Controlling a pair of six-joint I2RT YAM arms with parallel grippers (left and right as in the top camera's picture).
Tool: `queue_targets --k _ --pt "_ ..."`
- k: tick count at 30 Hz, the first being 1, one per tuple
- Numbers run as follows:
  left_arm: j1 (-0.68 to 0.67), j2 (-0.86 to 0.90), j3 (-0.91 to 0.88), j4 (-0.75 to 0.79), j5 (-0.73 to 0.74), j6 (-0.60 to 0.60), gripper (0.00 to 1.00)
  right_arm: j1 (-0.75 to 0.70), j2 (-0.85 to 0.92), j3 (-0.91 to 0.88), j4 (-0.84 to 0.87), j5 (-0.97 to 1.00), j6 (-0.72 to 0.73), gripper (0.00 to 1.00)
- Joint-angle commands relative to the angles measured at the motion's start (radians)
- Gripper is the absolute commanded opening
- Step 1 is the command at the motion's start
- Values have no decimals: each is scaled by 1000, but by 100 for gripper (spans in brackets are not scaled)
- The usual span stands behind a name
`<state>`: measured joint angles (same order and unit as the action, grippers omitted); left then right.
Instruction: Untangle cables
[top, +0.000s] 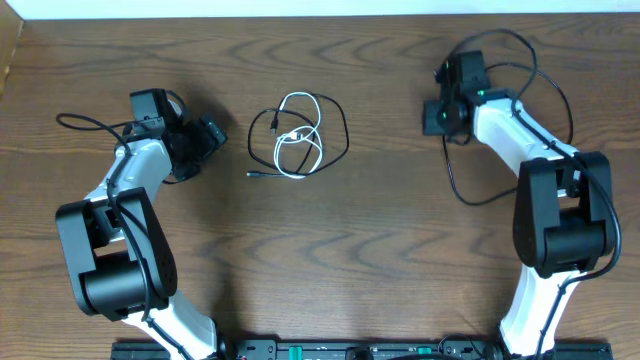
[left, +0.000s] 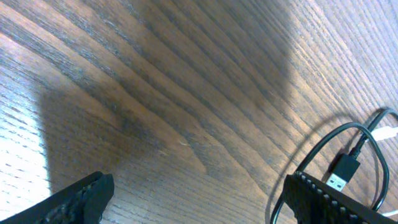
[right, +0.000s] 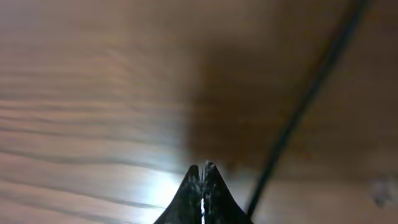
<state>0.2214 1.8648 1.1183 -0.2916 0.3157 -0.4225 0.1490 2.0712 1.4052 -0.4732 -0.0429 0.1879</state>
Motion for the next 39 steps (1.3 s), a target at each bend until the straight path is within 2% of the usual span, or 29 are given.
queue_targets --k 1,5,13,20,24,27,29,30,33,35,36,39 --pt "2 11 -13 -4 -3 -3 92 -49 -7 -56 1 154 21 1" --pt "2 11 -13 -4 -3 -3 92 -130 -7 -85 -32 233 21 1" --pt "2 11 -13 -6 -3 -3 92 -288 -7 -85 -68 222 21 1" --pt "2 11 -13 -6 -3 -2 92 -325 -7 -85 -38 28 -18 4" --pt "2 11 -13 -6 -3 -2 92 -286 -7 -83 -10 -64 -58 11" --pt "2 11 -13 -6 -3 -2 92 -231 -7 -54 -15 -89 -74 20" --pt "2 11 -13 -6 -3 -2 93 -190 -7 -16 -38 -100 -75 37" --pt "2 11 -13 -6 -3 -2 92 -150 -7 29 -64 -126 -100 49" --pt "2 11 -13 -6 -3 -2 93 -61 -7 133 -102 -229 -145 66" --pt "2 11 -13 -6 -3 -2 92 -9 -7 174 -87 -303 -139 73" --pt "2 11 -13 -6 -3 -2 92 25 -7 187 -62 -332 -115 80" --pt "2 11 -13 -6 -3 -2 92 90 -5 187 -2 -333 -35 83"
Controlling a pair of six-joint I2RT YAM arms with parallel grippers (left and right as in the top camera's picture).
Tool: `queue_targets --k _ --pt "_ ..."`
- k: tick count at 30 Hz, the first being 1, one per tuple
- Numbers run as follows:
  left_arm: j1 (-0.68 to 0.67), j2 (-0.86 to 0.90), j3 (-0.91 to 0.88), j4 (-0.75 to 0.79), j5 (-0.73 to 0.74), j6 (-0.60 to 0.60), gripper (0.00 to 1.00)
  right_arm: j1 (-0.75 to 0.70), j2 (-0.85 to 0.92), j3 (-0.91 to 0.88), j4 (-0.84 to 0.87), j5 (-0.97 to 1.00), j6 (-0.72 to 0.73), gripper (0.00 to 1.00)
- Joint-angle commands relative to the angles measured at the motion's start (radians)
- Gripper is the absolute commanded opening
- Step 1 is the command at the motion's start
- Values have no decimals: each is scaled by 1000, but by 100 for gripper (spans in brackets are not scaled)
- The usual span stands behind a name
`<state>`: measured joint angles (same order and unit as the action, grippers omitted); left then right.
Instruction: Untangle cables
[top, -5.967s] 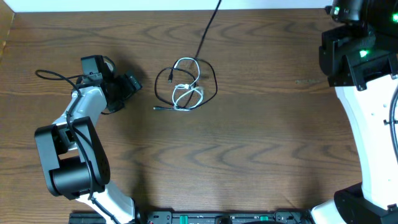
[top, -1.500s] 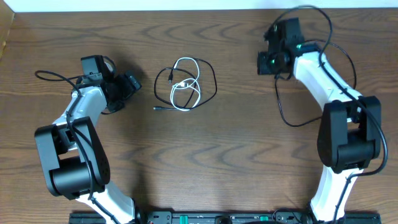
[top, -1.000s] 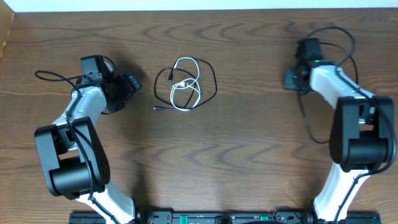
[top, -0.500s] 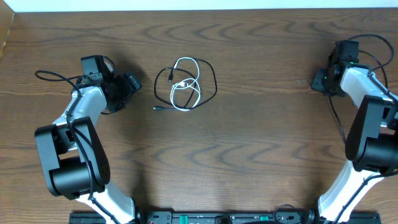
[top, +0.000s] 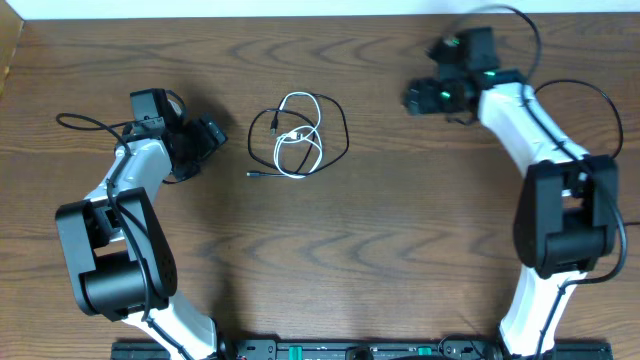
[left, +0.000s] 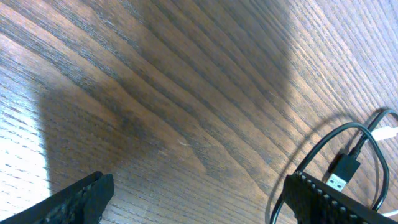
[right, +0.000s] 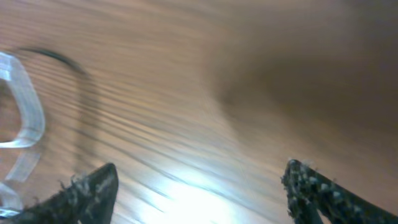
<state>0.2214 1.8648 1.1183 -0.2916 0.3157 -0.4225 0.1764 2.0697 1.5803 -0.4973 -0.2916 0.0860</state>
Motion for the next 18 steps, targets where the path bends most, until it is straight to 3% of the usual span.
queue_targets --k 1,10,18 --pt "2 11 -13 -6 -3 -2 93 84 1 11 35 -85 90 83" --pt "2 11 -13 -6 -3 -3 93 259 69 10 77 -85 108 92" --pt "2 11 -13 -6 -2 -3 93 366 76 10 162 -86 112 92"
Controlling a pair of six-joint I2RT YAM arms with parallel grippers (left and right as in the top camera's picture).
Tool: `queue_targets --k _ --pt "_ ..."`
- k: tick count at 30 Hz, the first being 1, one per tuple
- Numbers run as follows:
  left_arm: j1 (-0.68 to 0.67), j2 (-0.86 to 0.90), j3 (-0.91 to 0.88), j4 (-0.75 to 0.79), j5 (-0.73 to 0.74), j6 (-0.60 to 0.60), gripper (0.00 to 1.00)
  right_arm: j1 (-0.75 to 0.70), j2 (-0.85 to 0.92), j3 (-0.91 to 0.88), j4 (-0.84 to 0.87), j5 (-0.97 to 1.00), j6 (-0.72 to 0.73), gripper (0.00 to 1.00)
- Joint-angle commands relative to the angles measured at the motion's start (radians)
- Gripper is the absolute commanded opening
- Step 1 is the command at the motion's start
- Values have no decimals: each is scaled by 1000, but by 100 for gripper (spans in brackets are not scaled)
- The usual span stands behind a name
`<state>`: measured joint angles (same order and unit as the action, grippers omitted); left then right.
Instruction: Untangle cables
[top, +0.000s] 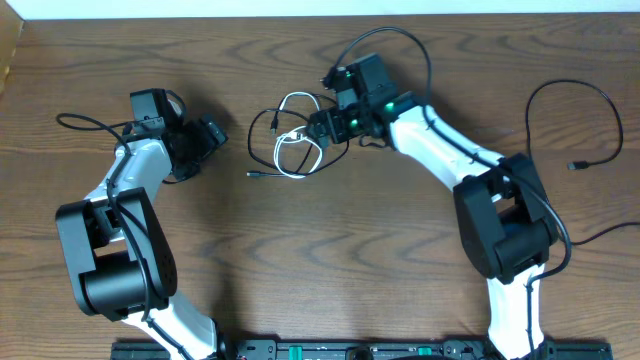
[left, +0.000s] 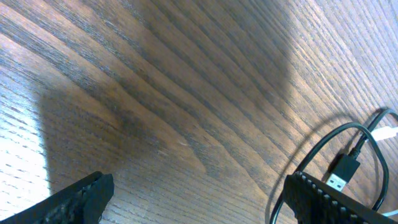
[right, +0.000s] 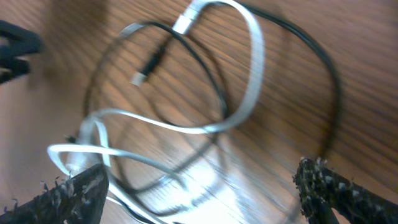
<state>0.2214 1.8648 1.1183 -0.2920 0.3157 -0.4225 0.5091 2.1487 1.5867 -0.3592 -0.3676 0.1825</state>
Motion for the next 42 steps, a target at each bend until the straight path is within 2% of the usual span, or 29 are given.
queue_targets --k 1,10,19,20,21,22,23,24,25,27,34,39,42 --pt "2 11 -13 -6 -3 -3 92 53 -3 3 26 -10 16 91" --pt "2 11 -13 -6 -3 -3 93 151 -3 2 7 -5 14 88" --pt "2 11 -13 -6 -3 -3 93 199 -3 1 1 -5 -32 71" --pt "2 11 -13 -6 -3 -3 92 200 -3 1 1 -5 -44 67" --pt "2 11 -13 -6 -3 -3 93 201 -3 1 0 -5 -51 59" --pt "2 11 -13 -6 -3 -3 93 201 -3 1 -1 -6 -54 47" --pt "2 11 -13 -6 -3 -3 92 201 -3 0 -1 -14 -65 30" --pt "2 11 -13 -6 -3 -3 93 201 -3 0 -2 -28 -82 22" --pt "2 11 -13 -6 -3 -3 93 201 -3 0 -4 -54 -114 20" --pt "2 11 -13 -6 -3 -3 93 201 -3 -10 -4 -130 -201 27" --pt "2 11 -13 -6 -3 -3 93 184 3 -43 7 -185 -275 26" --pt "2 11 -13 -6 -3 -3 93 134 3 -43 55 -295 -258 26" --pt "2 11 -13 -6 -3 -2 92 117 3 -43 64 -305 -194 22"
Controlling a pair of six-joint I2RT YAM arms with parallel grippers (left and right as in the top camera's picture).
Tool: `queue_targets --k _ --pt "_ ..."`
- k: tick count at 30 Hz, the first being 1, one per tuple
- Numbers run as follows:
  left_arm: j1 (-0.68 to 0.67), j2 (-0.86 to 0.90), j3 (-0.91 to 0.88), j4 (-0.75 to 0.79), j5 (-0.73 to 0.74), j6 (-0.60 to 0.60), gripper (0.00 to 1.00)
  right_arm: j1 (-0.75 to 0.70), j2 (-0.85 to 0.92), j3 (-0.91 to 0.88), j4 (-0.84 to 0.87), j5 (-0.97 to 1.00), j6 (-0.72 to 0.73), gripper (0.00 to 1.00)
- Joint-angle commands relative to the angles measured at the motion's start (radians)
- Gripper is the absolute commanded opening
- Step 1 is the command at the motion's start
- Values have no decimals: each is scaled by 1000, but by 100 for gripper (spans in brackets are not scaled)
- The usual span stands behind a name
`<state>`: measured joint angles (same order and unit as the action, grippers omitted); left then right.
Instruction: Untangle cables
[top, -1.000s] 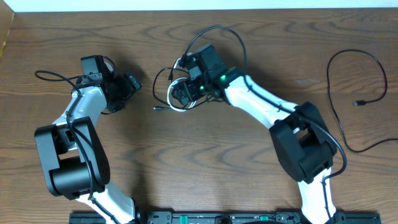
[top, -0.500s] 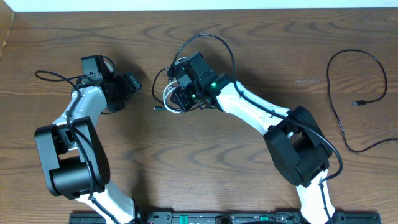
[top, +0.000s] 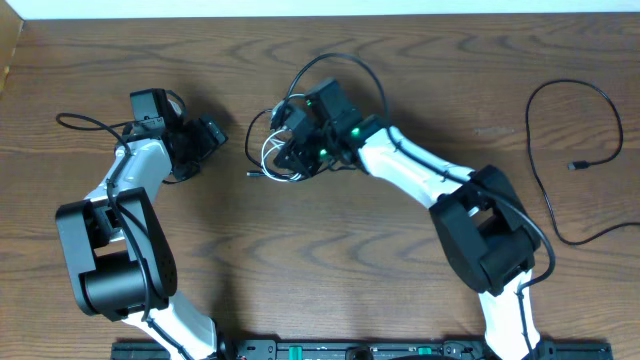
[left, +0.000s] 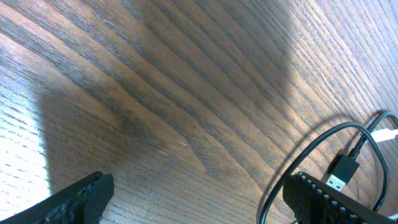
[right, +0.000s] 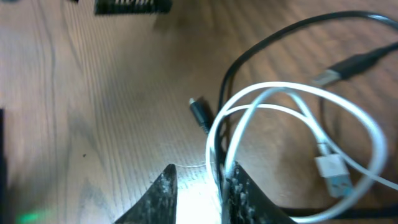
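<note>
A tangle of white cable (top: 268, 150) and black cable (top: 262, 124) lies at the table's middle left. My right gripper (top: 290, 152) is down on it. In the right wrist view the gripper (right: 200, 186) is open with its jaws narrowed. White cable (right: 249, 99) and black cable (right: 273, 34) strands run down against the inside of the right finger (right: 239, 190). My left gripper (top: 208, 135) stands open left of the tangle. In the left wrist view the left gripper (left: 199, 208) holds nothing, and the black USB plug (left: 341, 173) lies just past its right finger.
A separate black cable (top: 529, 130) lies loose on the table at the far right. The right arm (top: 420, 175) reaches across the table's middle. A thin black lead (top: 80, 122) trails left of the left arm.
My right gripper was wide open above the tangle's upper right. Now it is low on the tangle's left part, jaws narrowed around white and black strands. The black loop shifted slightly. The left arm is unmoved.
My right gripper was shut at the far right beside a black cable. Then it was open there. Then that cable lay alone at the far right with the gripper wide open over the tangle. Now its jaws are narrowed around strands. The left gripper stayed open.
</note>
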<state>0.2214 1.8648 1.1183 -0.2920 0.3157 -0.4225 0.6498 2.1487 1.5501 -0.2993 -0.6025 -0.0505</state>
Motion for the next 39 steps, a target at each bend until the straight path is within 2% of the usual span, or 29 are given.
queue_targets --k 1,3,4,11,12,13,14,15,17,18,21,22,23,24,25,27,33,39 --pt "2 11 -13 -6 -3 -3 93 -28 3 -6 0 -70 61 18" --pt "2 11 -13 -6 -3 -3 93 -29 3 -6 -21 -74 61 7" --pt "2 11 -13 -6 -3 -3 93 -29 3 -6 -33 -79 39 6" --pt "2 11 -13 -6 -3 -3 93 -27 63 -8 -40 -217 -96 11" --pt "2 11 -13 -6 -3 -2 93 -27 74 -8 -42 -217 -91 19" --pt "2 11 -13 -6 -3 -2 93 -26 78 -8 -43 -217 -79 22" --pt "2 11 -13 -6 -3 -2 93 -26 80 -8 -44 -216 -68 36" --pt "2 11 -13 -6 -3 -2 93 -25 80 -8 -44 -216 -67 45" --pt "2 11 -13 -6 -3 -2 93 -25 80 -8 -37 -213 -66 58" --pt "2 11 -13 -6 -3 -2 93 -25 80 -8 -33 -201 -66 64" --pt "2 11 -13 -6 -3 -2 93 -24 80 -8 -43 -55 -5 65" --pt "2 11 -13 -6 -3 -2 92 -24 80 -8 -53 5 13 56" --pt "2 11 -13 -6 -3 -2 93 -24 80 -8 -58 23 13 31" --pt "2 11 -13 -6 -3 -3 93 -24 80 -8 -58 15 13 15" --pt "2 11 -13 -6 -3 -3 92 -22 80 -8 -55 -9 13 10" --pt "2 11 -13 -6 -3 -2 93 -18 80 -8 -42 -91 12 5" --pt "2 11 -13 -5 8 -2 93 -11 73 -7 13 -385 -95 1" --pt "2 11 -13 44 167 30 94 -25 21 17 62 -551 -116 1"
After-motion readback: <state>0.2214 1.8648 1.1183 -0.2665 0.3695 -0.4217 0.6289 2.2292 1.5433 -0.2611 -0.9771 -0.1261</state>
